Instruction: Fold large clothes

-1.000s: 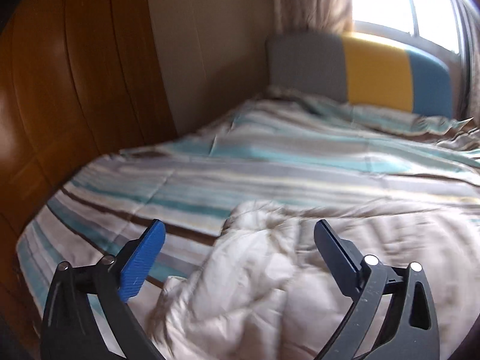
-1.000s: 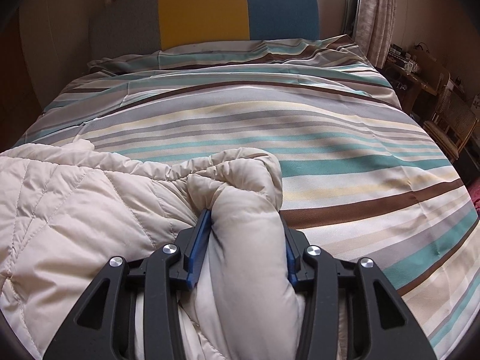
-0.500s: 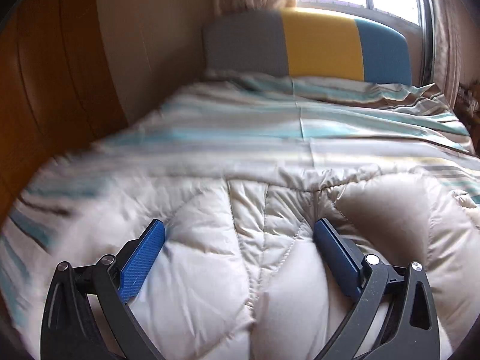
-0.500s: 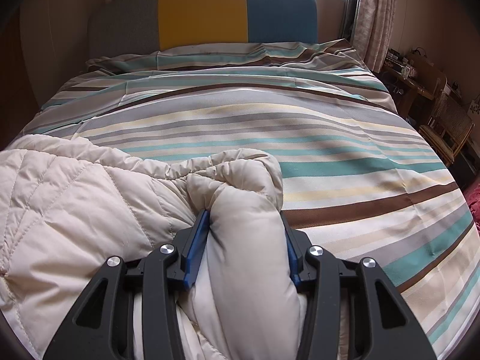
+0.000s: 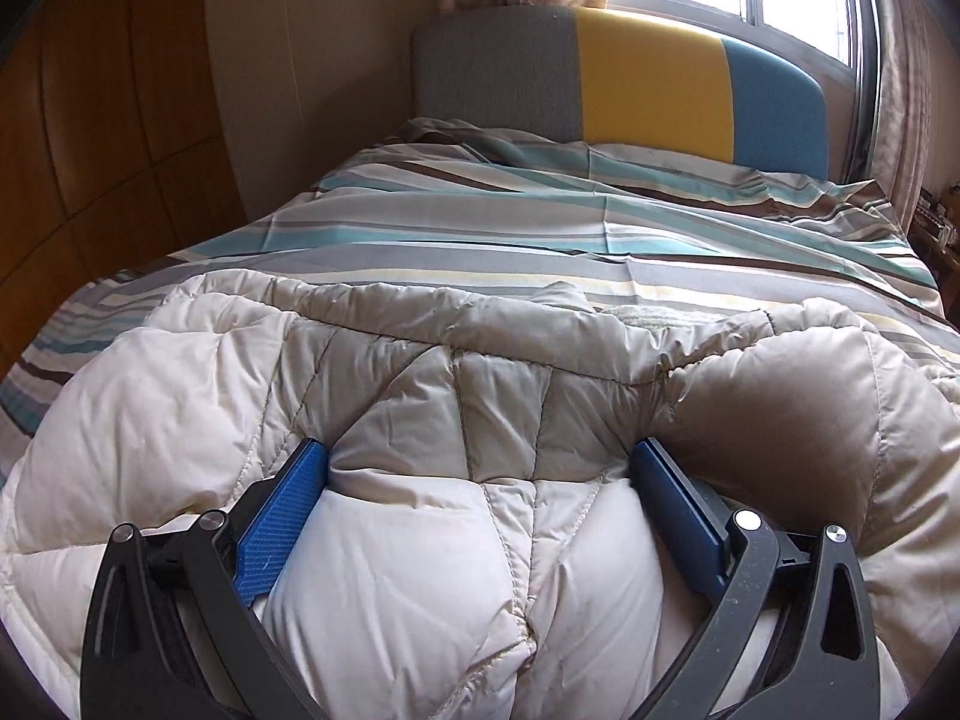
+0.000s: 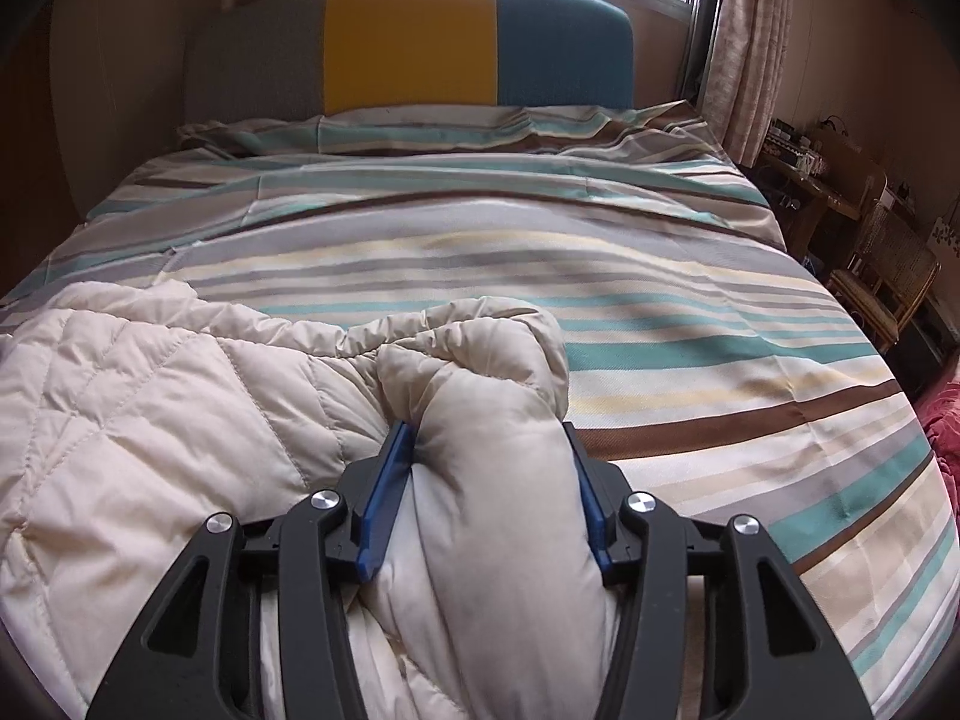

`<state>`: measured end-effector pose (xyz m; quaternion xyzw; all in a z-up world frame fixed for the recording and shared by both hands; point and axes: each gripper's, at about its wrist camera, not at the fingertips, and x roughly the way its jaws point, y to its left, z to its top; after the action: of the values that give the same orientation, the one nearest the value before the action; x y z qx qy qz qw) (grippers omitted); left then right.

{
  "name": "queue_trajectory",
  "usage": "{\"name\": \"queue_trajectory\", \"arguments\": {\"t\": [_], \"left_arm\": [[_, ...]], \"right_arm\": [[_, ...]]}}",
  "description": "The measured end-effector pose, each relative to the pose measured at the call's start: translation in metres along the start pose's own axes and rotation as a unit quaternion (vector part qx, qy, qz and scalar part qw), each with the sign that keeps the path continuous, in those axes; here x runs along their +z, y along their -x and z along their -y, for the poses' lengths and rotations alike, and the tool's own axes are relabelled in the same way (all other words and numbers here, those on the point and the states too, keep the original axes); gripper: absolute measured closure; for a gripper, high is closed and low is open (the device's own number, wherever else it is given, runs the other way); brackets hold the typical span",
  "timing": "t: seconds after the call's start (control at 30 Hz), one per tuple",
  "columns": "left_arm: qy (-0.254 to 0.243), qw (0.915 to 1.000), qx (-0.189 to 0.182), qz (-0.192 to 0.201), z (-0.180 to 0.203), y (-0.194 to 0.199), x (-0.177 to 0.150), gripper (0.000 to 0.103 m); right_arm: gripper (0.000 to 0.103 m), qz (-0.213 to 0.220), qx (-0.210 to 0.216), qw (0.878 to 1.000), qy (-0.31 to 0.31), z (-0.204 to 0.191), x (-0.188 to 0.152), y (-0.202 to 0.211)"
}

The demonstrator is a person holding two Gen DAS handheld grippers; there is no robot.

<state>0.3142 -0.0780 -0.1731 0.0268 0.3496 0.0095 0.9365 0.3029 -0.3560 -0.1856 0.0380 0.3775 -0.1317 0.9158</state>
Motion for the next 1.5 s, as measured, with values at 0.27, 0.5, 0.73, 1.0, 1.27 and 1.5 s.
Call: {"name": "queue_trajectory", "arguments": {"t": [0.27,0.5,0.73,1.0,1.27,1.5], "left_arm": [[0.000,1.0000,0.001,0.002,-0.002,0.002,0.001,0.003],[0.006,1.0000,-0.004,0.003,-0.005,0.002,0.000,0.003],[0.010,0.9999,-0.010,-0.001,-0.008,-0.002,0.001,0.003],[0.002,0.9998,-0.005,-0.019,-0.006,-0.003,0.004,0.003],[0.022,0.9990,-0.017,-0.035,-0.055,0.034,0.015,0.003],[0.045,0.9942,0.070,-0.068,-0.100,0.007,0.015,0.003]], "right_arm": [[0.050,0.089,0.091,0.992,0.010,-0.037,0.010,0.076],[0.053,0.056,0.124,0.988,0.078,-0.108,0.015,0.051],[0.053,0.017,0.124,0.991,0.051,-0.104,-0.004,0.002],[0.051,0.004,0.127,0.991,0.049,-0.101,-0.004,0.000],[0.048,0.039,0.144,0.989,0.008,-0.047,0.005,0.052],[0.048,-0.016,0.100,0.993,-0.056,0.004,-0.005,0.016]]}}
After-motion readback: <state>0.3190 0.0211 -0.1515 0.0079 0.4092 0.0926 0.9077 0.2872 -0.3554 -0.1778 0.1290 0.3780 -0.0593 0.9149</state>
